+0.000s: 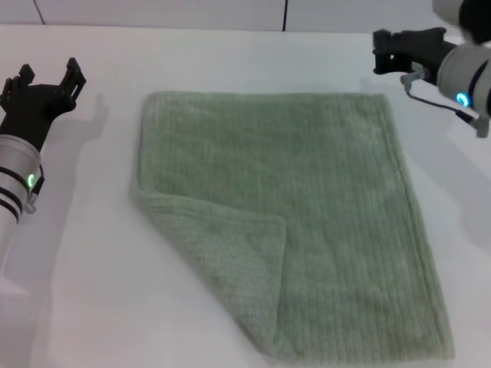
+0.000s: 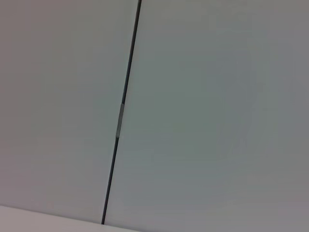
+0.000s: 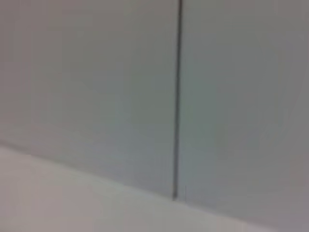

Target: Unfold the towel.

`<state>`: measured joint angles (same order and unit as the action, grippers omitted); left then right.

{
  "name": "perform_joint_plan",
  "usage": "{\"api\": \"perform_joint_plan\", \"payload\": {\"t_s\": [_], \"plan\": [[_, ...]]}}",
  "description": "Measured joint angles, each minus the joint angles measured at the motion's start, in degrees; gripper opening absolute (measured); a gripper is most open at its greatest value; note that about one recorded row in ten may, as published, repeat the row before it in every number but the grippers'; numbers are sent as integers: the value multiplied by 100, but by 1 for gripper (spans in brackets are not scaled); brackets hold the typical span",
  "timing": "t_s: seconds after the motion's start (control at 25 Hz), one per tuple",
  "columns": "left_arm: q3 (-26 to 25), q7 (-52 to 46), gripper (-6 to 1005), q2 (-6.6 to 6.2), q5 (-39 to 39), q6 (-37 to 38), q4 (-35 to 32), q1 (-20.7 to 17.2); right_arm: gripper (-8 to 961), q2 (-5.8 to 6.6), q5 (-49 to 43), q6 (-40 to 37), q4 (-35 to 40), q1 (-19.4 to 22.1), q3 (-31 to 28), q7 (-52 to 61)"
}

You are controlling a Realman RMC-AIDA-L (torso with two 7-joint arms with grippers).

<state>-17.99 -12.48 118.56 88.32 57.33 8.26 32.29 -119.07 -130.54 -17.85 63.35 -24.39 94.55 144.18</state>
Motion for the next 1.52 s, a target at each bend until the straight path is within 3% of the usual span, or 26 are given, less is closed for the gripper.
{"api": "perform_joint_plan", "payload": {"t_s": [0.28, 0.52, 0.56, 0.96, 1.52], "plan": [[21, -23, 799, 0, 1, 32, 0, -9, -1, 55, -64, -2559, 223, -506, -1288, 24], [24, -35, 799, 0, -1, 122, 5, -37, 0, 180, -759, -3995, -230, -1211, -2044, 25], [24, -36, 799, 0, 0, 139, 24, -38, 0, 227, -1036, -4280, -583, -1514, -2159, 24], [24, -85, 798, 10, 1, 169, 69, -58, 0, 420, -1444, -4534, -2204, -2577, -2212, -337], [29, -409, 798, -3, 302, 196, 154, -70, -1, 571, -1441, -4251, -3104, -3011, -2243, -721]]}}
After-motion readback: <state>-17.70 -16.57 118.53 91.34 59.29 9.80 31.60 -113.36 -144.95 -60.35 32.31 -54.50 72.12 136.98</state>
